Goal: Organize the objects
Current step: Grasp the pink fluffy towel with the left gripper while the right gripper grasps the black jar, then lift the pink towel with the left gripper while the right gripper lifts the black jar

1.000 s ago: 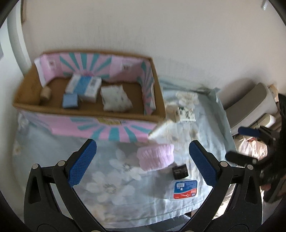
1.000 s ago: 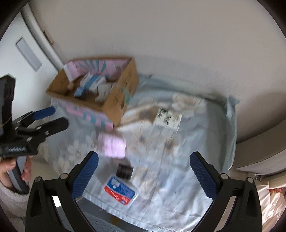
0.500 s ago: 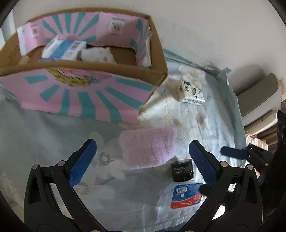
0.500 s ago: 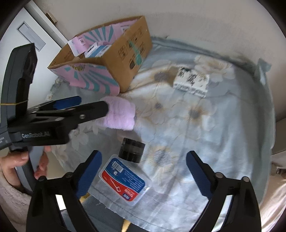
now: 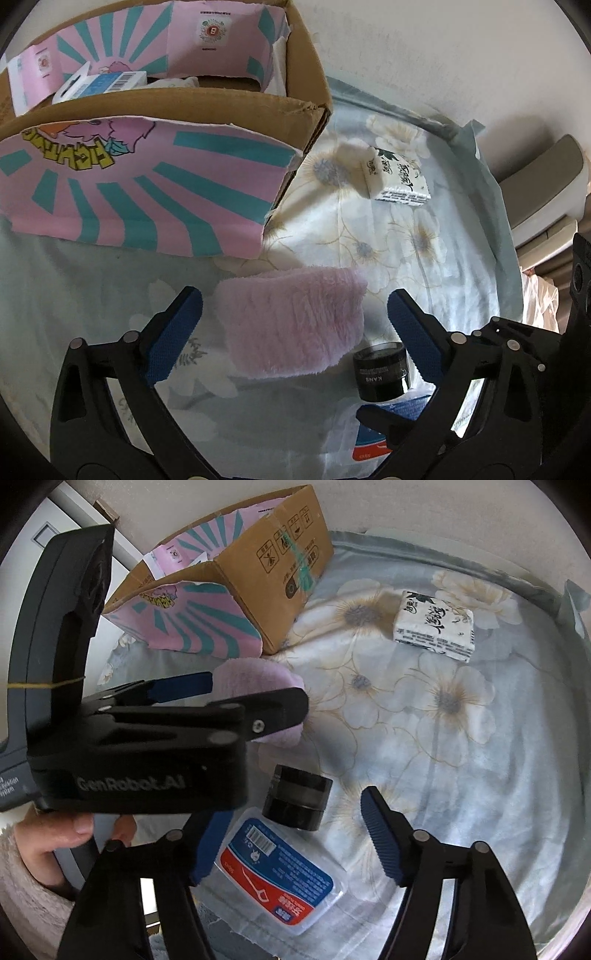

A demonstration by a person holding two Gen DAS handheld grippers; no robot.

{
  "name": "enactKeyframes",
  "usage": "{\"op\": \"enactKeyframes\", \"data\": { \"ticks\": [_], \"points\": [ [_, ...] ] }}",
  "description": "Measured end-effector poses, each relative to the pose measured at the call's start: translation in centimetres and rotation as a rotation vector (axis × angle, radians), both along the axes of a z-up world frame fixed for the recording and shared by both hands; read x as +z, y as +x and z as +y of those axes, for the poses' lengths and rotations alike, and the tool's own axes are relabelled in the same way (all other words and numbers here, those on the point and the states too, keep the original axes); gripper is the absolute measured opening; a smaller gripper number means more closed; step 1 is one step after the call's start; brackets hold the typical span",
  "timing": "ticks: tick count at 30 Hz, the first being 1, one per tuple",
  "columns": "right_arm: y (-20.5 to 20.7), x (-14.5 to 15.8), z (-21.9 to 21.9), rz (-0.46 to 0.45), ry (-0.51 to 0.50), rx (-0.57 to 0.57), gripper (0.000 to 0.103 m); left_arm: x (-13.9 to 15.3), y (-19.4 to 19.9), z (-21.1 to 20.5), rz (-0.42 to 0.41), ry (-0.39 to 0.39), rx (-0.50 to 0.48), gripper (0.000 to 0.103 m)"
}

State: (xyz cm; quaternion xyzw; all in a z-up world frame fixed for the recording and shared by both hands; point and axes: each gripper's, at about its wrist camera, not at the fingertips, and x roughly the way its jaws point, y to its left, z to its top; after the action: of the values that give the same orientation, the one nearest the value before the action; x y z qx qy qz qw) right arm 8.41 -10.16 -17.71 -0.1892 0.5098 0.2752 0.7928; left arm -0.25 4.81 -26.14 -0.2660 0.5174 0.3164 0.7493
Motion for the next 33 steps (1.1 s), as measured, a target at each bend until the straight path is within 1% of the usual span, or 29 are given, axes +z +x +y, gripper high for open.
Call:
{"op": "enactKeyframes", "data": {
  "ticks": [2, 4, 12, 14, 19, 23, 25, 29, 33],
  "points": [
    [0.07, -0.12, 0.2, 0.004, 0.004, -0.001, 0.06, -0.13, 0.09, 0.03, 0.004, 0.0, 0.003, 0.094],
    [0.05, -0.23, 0.36, 0.006, 0.006, -0.002, 0.058, -0.32, 0.17, 0.04, 0.005, -0.005, -0.002, 0.087],
    [-0.08, -0.5, 0.35, 0.014, 0.016, -0.025, 0.049, -0.85, 0.21, -0.05, 0.026, 0.002, -0.022, 0.078],
    [-0.02, -0.6, 0.24, 0.015, 0.017, -0.035, 0.044, -0.85, 0.25, -0.03, 0.029, 0.006, -0.026, 0.075],
    [0.13, -0.56, 0.0, 0.018, 0.026, -0.049, 0.037, -0.78, 0.21, -0.15, 0.023, 0.007, -0.025, 0.069],
    [0.14, -0.63, -0.01, 0.017, 0.024, -0.054, 0.036, -0.68, 0.08, -0.28, 0.023, 0.015, -0.034, 0.066],
    [0.07, -0.72, 0.05, 0.013, 0.018, -0.054, 0.036, -0.65, 0.05, -0.31, 0.02, 0.019, -0.036, 0.06],
    [0.03, -0.93, 0.01, 0.018, -0.003, -0.069, 0.036, -0.63, -0.27, -0.29, 0.01, 0.024, -0.043, 0.057],
    [0.04, -0.8, -0.02, 0.016, -0.006, -0.074, 0.035, -0.32, -0.6, -0.26, -0.005, 0.026, -0.042, 0.049]
  ]
}}
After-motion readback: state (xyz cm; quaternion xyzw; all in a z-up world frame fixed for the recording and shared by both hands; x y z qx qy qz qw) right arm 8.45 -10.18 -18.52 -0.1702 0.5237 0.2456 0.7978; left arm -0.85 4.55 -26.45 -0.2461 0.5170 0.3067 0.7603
